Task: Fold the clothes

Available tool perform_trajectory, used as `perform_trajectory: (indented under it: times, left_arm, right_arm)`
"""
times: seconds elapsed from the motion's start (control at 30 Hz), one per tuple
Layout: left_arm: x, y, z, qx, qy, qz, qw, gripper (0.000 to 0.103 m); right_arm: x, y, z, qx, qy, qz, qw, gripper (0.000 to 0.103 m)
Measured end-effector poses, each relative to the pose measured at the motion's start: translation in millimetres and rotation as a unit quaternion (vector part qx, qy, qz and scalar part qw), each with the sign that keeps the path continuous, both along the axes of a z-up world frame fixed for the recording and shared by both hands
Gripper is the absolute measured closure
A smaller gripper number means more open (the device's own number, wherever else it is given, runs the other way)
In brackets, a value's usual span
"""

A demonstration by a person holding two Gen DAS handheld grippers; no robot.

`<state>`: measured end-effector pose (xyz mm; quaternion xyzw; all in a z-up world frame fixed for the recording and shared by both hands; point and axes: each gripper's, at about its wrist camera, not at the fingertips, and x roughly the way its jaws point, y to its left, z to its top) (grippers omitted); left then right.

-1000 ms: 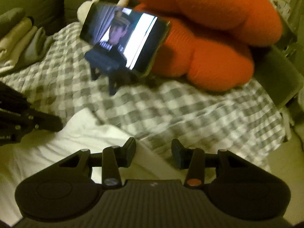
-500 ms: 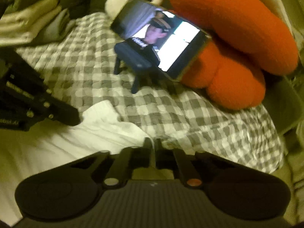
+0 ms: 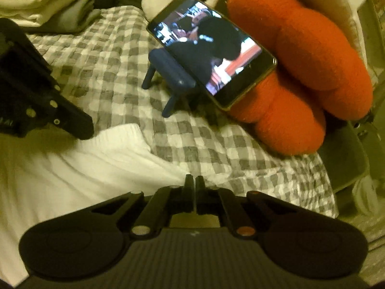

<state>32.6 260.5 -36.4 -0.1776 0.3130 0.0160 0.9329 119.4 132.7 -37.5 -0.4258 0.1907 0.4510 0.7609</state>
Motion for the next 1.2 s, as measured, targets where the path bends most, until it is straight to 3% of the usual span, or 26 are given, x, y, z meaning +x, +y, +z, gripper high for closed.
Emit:
perform_trajectory:
  times: [0.03,0.1,0.17,0.27,0.37,0.57,0.7,0.87,0.97,1.2]
  left_arm:
    - [-0.6,0.3,1.2,-0.003,-0.004,-0.001,1.0000,0.100]
    - [-2.5,-1.8,4.7,0.007,-0.010,-0.003,0.9999,0.098]
    - [-2.8,-3.6,5.7,0.014,-0.008,-0.006,0.9999,0.097]
    - [-0.8,-4.7,1.9,0.015,0.005,-0.009,0.9998,0.097]
    - [0.3,-5.8,-1.1,0.021,0.013,-0.012,0.9996,0.097]
    - [0.2,-5.1,-2.2,0.023,0.019,-0.015,0.9995,0.098]
    - [-0.3,-3.3,-2.1,0.027,0.020,-0.014,0.9993,0.097]
    - [-0.1,-0.4,-2.7,0.027,0.022,-0.009,0.9994,0.097]
    - [0.1,0.5,-2.6,0.025,0.023,-0.007,0.9994,0.097]
    - [-1.0,5.2,-0.4,0.019,0.022,0.004,0.9996,0.097]
  right_arm:
    - [0.3,0.2,2.4,0.006,0.004,0.004,1.000,0.090]
    - [1.8,0.3,12.2,0.035,0.025,0.009,0.999,0.065]
    - [0.6,1.8,16.6,0.054,0.050,0.022,0.997,0.062]
    - [-6.3,9.9,6.8,0.033,0.056,0.040,0.997,0.064]
    - [-8.9,16.4,-4.8,0.015,0.052,0.044,0.998,0.101]
    - [-15.1,25.9,-6.6,0.018,0.002,0.039,0.999,0.103]
    - [-16.7,29.3,-10.2,0.016,-0.005,0.042,0.999,0.103]
    - [-10.5,27.4,-4.7,0.029,-0.004,0.020,0.999,0.103]
    - [-5.9,22.9,6.2,0.051,0.012,0.005,0.999,0.091]
    - [4.3,12.3,15.7,0.068,0.030,-0.031,0.997,0.091]
